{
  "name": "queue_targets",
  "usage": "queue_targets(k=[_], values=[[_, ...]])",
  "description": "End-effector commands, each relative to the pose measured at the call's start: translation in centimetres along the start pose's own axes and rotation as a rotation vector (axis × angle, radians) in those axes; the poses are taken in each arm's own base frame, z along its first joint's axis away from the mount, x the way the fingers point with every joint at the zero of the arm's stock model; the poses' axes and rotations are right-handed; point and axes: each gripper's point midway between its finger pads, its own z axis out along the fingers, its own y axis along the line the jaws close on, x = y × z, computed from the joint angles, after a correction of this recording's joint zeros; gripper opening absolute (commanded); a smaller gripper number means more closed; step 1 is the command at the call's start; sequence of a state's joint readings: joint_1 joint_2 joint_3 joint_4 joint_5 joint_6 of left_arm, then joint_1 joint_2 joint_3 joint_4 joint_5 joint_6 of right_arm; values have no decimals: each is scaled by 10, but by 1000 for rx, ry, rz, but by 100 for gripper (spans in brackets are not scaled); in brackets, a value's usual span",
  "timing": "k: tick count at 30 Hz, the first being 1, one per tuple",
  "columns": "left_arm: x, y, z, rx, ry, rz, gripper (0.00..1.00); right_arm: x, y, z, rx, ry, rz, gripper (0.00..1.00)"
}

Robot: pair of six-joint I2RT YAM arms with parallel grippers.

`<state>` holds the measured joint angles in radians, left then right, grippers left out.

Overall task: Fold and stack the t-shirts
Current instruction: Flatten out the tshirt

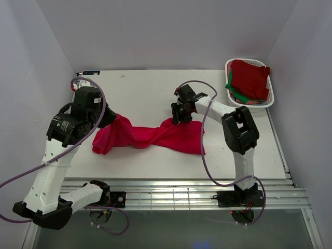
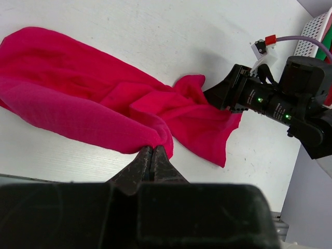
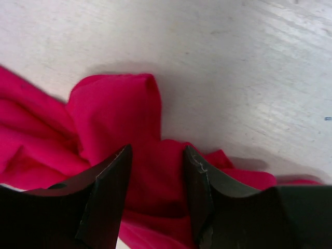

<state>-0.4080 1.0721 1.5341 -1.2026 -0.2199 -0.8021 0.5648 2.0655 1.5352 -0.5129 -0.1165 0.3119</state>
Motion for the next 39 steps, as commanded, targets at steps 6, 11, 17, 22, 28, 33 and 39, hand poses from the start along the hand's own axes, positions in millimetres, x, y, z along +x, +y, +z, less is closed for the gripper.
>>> queue_targets(k=[6,11,17,22,28,33,39], values=[[4,0,0,13,8,-4,0,-25,36,-30,-125,-85,-17,51],[5,2,-2,14,3,-8,0,-14,41,-26,-135,-38,-23,49],[6,4,-2,12,2,-7,0,-4,49,-26,-143,-48,-17,49],[10,6,-1,11,16,-10,0,-25,61,-40,-168,-95,-15,49],[13,7,-3,16,18,-18,0,-34,69,-47,-181,-117,-23,49],[13,7,-4,20,20,-17,0,-23,69,-39,-183,-77,-23,49],[11,6,-6,26,15,-12,0,1,66,-23,-161,-18,-33,49]])
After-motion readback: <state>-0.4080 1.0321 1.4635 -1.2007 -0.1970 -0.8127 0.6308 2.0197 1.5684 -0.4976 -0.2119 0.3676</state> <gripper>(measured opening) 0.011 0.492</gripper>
